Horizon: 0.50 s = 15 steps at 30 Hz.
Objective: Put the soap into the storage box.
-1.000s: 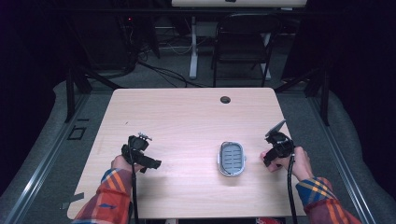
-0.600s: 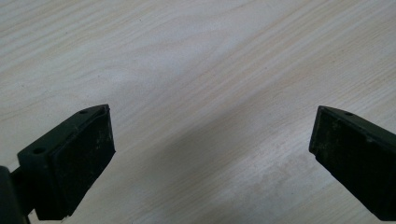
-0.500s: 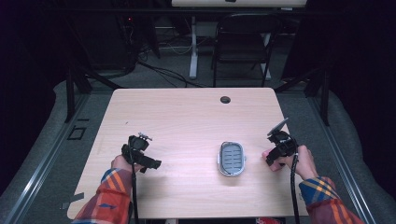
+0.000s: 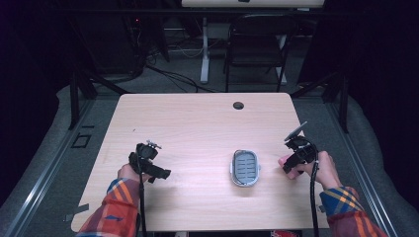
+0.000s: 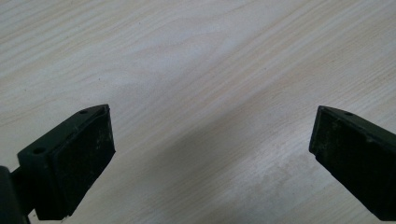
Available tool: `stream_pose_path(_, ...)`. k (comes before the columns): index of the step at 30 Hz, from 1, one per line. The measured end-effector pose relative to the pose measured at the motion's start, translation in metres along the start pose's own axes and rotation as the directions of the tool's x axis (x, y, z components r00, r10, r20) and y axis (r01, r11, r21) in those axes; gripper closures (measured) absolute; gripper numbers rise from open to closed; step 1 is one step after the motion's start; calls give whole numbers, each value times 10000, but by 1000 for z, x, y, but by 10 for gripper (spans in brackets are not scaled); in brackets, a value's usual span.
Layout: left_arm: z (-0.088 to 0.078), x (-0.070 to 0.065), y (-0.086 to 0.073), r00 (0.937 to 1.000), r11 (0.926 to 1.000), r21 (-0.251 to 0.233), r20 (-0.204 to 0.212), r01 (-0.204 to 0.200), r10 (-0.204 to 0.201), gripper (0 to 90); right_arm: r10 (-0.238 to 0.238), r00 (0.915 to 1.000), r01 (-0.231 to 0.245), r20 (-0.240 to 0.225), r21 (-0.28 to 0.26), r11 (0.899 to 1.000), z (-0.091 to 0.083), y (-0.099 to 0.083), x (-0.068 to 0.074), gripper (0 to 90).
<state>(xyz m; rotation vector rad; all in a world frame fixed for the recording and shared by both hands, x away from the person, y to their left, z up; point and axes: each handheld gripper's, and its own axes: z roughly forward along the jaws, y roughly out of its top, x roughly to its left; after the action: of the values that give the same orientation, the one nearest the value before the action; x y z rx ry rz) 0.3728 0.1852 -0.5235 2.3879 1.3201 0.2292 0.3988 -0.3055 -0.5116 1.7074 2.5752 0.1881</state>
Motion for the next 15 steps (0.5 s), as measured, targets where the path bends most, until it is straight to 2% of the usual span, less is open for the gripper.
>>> stream_pose_path(15,4,-3,5,9998,9998,83,48,-206,206,1,-348,9994,348,-4,-103,9993,-16,1,3,371)
